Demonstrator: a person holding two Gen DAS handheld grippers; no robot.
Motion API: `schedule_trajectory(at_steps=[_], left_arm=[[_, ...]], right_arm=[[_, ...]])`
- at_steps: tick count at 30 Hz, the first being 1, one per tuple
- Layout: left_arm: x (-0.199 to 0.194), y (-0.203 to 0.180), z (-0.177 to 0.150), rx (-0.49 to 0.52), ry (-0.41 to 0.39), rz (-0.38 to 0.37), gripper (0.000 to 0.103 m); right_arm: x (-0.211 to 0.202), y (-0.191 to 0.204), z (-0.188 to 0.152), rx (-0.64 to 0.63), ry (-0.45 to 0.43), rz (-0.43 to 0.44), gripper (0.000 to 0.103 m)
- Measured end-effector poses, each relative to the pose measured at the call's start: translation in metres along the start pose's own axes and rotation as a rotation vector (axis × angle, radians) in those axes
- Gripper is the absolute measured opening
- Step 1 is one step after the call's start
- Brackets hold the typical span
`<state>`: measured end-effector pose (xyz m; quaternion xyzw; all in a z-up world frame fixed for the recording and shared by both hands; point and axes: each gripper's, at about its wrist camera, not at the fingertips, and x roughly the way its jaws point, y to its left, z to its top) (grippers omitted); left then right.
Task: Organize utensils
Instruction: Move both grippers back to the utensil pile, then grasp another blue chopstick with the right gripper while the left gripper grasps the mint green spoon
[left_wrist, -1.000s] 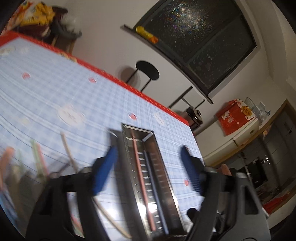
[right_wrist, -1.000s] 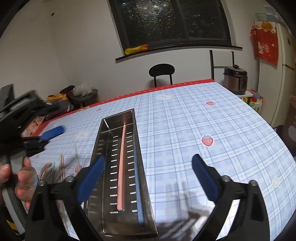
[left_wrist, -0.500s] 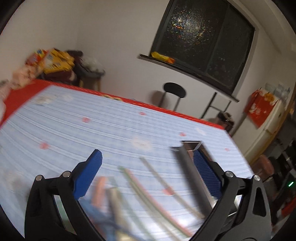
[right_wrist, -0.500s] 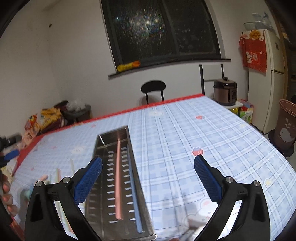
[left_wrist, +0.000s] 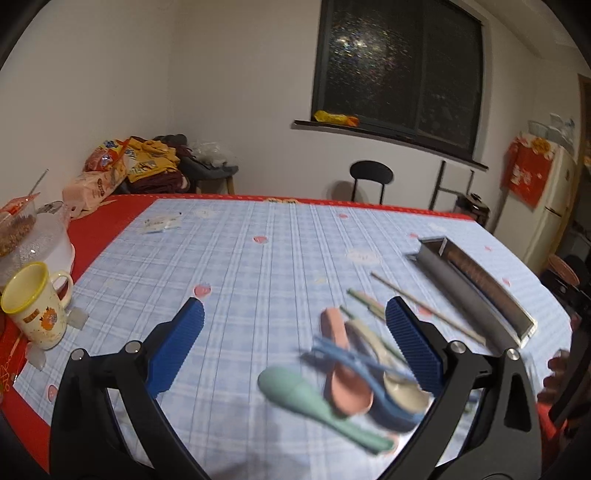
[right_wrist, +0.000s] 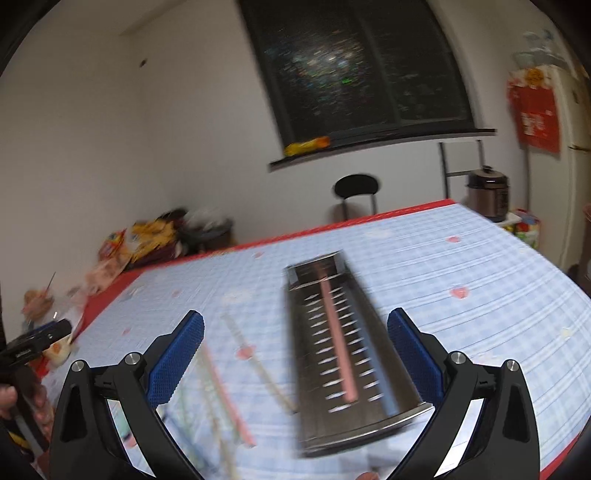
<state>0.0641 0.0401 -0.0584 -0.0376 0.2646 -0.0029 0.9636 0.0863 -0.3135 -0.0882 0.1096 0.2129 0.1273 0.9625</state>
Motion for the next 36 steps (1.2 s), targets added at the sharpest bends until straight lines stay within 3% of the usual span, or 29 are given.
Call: schedule_trajectory(at_steps=[5, 8, 10, 12, 14, 18, 23, 36], left_arm=[[0.000, 0.010, -0.027, 0.008, 0.044, -0.074, 0.097], [0.003, 0.013, -0.042, 0.004, 0.078, -0.097, 0.097], [0.004, 0.016, -0.050, -0.005, 0.098, -0.106, 0.096], [0.005, 0.018, -0.056, -0.017, 0.114, -0.122, 0.096], [0.007, 0.020, -0.060, -0.027, 0.130, -0.141, 0.094], [0.008, 0.020, -0.066, -0.032, 0.144, -0.176, 0.081], [0.012, 0.018, -0.069, -0.029, 0.167, -0.205, 0.073], [0.021, 0.008, -0.073, -0.002, 0.234, -0.241, 0.073]], right_arm=[[0.023, 0.041, -0.018, -0.088, 0.163, 0.062, 0.097], [0.034, 0.064, -0.030, -0.172, 0.213, 0.123, 0.097], [0.044, 0.083, -0.039, -0.262, 0.267, 0.148, 0.088], [0.051, 0.096, -0.047, -0.314, 0.313, 0.160, 0.071], [0.057, 0.106, -0.056, -0.356, 0.351, 0.177, 0.066], [0.062, 0.121, -0.068, -0.444, 0.392, 0.166, 0.043], [0.064, 0.131, -0.076, -0.517, 0.430, 0.181, 0.035], [0.072, 0.145, -0.087, -0.610, 0.469, 0.193, 0.013]])
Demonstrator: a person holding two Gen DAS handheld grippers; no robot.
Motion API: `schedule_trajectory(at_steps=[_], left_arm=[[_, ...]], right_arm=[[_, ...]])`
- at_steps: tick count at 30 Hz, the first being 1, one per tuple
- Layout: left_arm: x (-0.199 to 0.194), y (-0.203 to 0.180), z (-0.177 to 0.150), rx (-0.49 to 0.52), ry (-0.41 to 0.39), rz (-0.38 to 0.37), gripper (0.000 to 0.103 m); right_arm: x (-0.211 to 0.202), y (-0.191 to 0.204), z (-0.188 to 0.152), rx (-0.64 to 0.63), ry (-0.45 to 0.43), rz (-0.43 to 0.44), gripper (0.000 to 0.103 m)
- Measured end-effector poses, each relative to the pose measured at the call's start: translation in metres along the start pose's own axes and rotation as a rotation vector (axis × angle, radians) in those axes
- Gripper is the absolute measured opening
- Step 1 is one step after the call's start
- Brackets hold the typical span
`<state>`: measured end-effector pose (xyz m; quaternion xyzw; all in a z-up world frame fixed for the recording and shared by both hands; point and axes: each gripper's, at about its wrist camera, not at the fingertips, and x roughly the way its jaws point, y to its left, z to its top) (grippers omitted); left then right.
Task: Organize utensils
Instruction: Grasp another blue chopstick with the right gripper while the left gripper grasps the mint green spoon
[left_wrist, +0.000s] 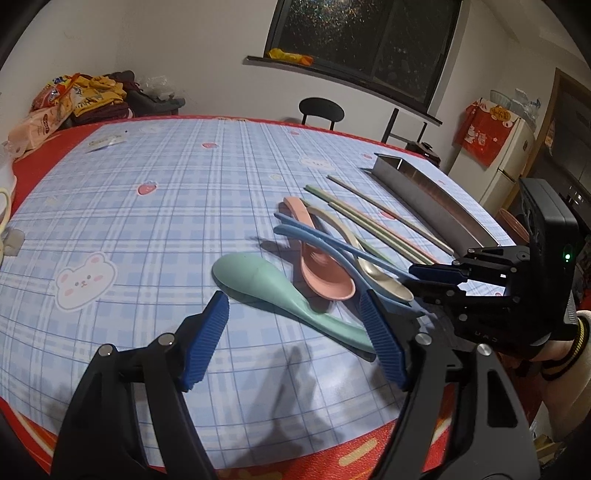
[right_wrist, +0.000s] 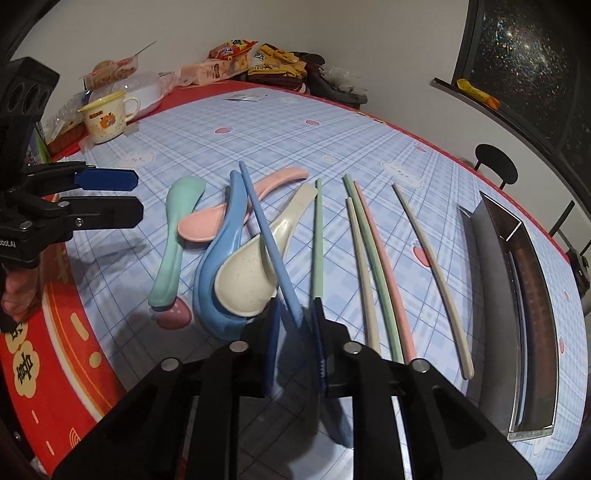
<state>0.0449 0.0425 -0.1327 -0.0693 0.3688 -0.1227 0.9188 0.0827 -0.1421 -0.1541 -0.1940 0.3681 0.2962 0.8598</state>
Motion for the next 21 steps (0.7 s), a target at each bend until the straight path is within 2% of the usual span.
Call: schedule_trajectory(at_steps=[3, 9, 16, 18, 21], left_arm=[[0.003, 0.000, 0.000, -0.001, 0.015, -0.003, 0.073], [0.010, -0.002, 0.000, 0.012, 0.050, 0.007, 0.065], [0.024, 0.010, 0.004, -0.046, 0.121, 0.009, 0.060], [0.030, 0.014, 0.007, -0.063, 0.142, 0.023, 0.055], [0.035, 0.013, 0.011, -0.056, 0.153, 0.042, 0.054]], right_arm=[[-0.001, 0.001, -0.001, 0.002, -0.008, 0.004, 0.012], [-0.002, -0.001, -0.002, 0.017, -0.014, 0.035, 0.008], [-0.004, -0.002, -0.003, 0.021, -0.019, 0.053, 0.008], [-0.003, -0.002, -0.003, 0.021, -0.019, 0.055, 0.008], [-0.004, -0.003, -0.004, 0.028, -0.020, 0.064, 0.008]])
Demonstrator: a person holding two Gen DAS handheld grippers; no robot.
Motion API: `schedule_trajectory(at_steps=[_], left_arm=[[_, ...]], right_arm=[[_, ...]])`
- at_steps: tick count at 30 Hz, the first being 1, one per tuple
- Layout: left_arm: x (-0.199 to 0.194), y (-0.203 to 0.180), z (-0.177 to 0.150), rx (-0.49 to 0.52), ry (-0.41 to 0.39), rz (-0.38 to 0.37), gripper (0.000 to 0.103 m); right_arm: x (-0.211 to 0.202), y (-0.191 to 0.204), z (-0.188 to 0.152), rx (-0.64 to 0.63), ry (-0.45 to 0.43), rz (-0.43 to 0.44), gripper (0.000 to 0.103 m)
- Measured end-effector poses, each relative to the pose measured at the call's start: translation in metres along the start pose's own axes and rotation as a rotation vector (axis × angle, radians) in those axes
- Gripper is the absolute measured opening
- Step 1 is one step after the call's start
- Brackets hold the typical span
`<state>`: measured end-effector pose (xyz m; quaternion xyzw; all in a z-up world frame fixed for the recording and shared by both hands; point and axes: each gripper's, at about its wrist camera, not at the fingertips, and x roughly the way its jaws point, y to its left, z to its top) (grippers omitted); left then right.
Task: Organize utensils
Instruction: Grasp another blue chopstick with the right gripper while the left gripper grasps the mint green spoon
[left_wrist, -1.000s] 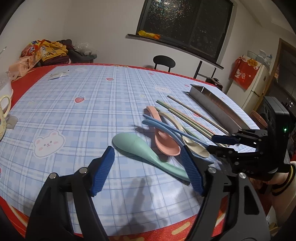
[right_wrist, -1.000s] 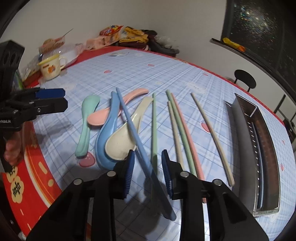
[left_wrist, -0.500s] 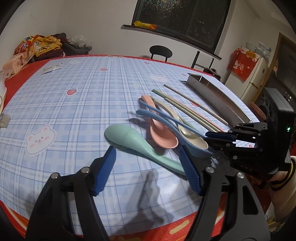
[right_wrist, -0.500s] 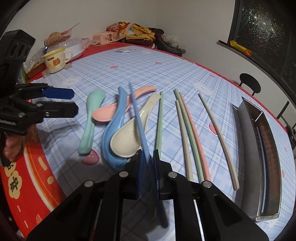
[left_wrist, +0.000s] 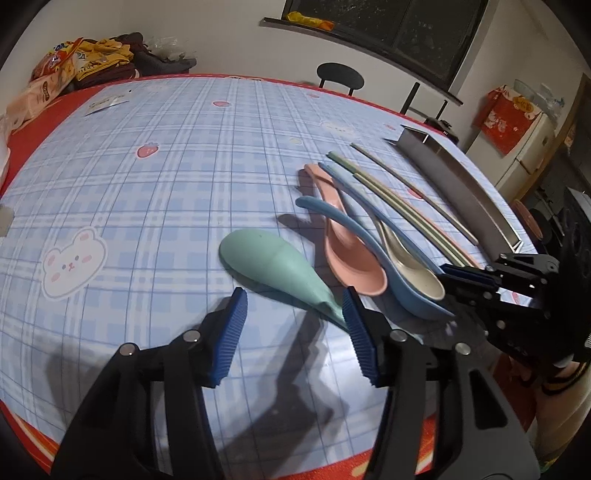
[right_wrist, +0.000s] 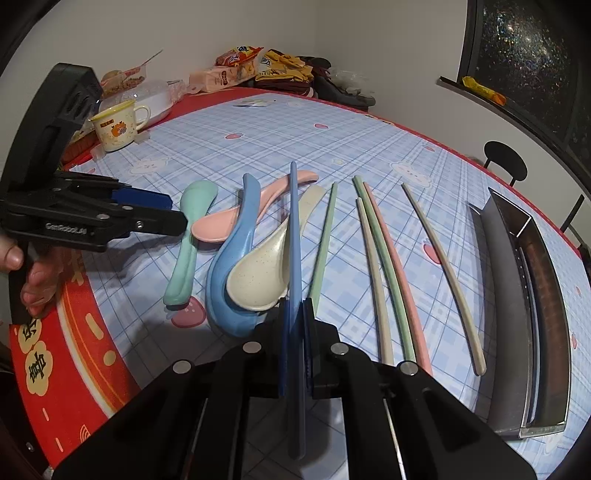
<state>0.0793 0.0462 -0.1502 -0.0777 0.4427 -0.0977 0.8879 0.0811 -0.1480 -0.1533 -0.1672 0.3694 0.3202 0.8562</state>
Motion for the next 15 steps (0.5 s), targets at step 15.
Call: schedule_trajectory(at_steps=[15], left_arm=[[0.022, -0.014, 0.025, 0.037, 0.046, 0.057, 0.039]], right_arm=[[-0.002, -0.004, -0.001, 0.020, -0.013, 0.028, 0.008]])
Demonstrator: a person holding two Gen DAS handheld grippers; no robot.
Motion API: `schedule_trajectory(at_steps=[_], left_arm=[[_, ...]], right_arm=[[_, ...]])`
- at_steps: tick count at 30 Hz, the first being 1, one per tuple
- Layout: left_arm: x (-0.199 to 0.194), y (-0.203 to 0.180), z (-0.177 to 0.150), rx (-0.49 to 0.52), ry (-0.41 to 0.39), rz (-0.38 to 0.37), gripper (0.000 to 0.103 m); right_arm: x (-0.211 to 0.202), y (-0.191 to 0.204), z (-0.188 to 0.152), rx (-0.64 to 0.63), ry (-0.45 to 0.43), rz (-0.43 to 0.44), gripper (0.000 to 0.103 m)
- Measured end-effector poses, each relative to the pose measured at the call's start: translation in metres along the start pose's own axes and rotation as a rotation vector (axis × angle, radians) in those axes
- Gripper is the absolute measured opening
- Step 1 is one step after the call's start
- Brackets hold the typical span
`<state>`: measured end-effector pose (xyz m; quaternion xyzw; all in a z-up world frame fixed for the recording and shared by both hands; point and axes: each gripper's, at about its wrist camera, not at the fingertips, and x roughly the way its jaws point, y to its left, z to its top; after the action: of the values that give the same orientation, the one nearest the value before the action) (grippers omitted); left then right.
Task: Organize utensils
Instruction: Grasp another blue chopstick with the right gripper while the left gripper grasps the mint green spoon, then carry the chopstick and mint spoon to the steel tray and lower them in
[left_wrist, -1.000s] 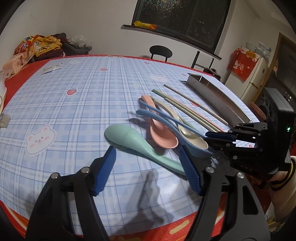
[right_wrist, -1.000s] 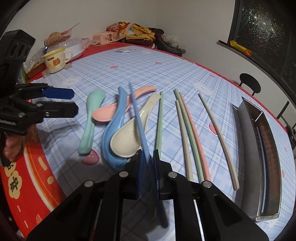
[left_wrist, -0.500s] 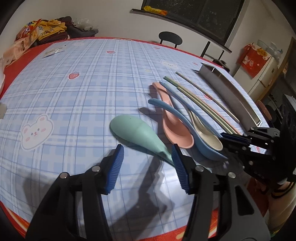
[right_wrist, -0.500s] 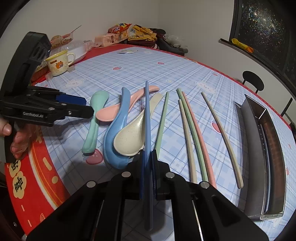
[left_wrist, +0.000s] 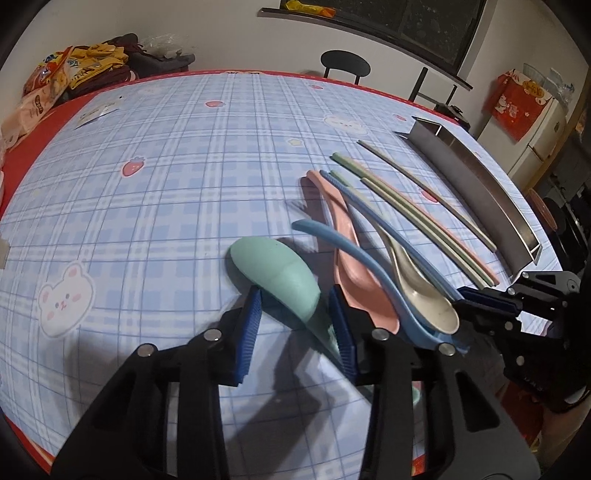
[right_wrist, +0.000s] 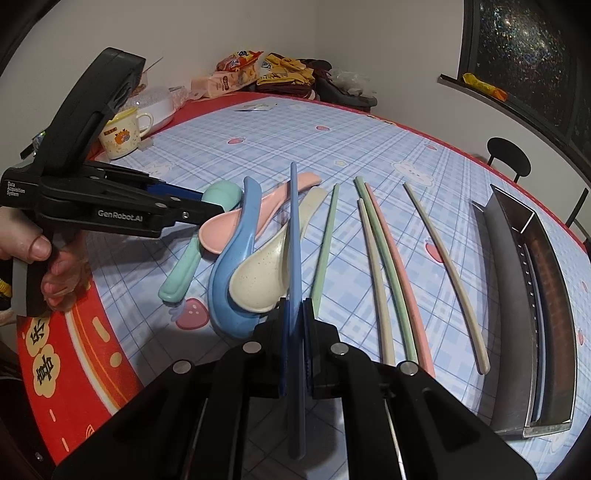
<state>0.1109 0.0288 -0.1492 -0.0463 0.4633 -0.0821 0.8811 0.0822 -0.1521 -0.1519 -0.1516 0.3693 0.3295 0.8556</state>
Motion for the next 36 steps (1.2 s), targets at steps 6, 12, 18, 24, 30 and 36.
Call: schedule_trajectory(at_steps=[6, 12, 18, 24, 30, 36], left_arm=[[0.005, -0.009, 0.003, 0.037, 0.000, 0.007, 0.025], [0.001, -0.009, 0.000, 0.099, 0.003, 0.029, 0.012], [-0.009, 0.000, -0.013, 0.140, 0.011, 0.053, 0.012], [-0.012, -0.002, -0.026, 0.165, -0.021, 0.055, 0.012], [-0.015, 0.010, -0.028, 0.107, -0.042, -0.015, 0.012], [-0.020, 0.023, -0.029, 0.032, -0.077, -0.075, 0.011]], right_arm=[[0.000, -0.001, 0.000, 0.002, -0.001, 0.002, 0.008], [-0.001, -0.004, 0.000, 0.017, 0.000, 0.004, 0.008], [0.003, -0.003, 0.001, 0.014, 0.012, 0.000, 0.008], [0.004, -0.005, 0.001, 0.030, 0.014, 0.004, 0.008], [0.004, -0.005, 0.002, 0.035, 0.013, -0.003, 0.008], [-0.005, -0.012, 0.000, 0.068, -0.039, -0.007, 0.008]])
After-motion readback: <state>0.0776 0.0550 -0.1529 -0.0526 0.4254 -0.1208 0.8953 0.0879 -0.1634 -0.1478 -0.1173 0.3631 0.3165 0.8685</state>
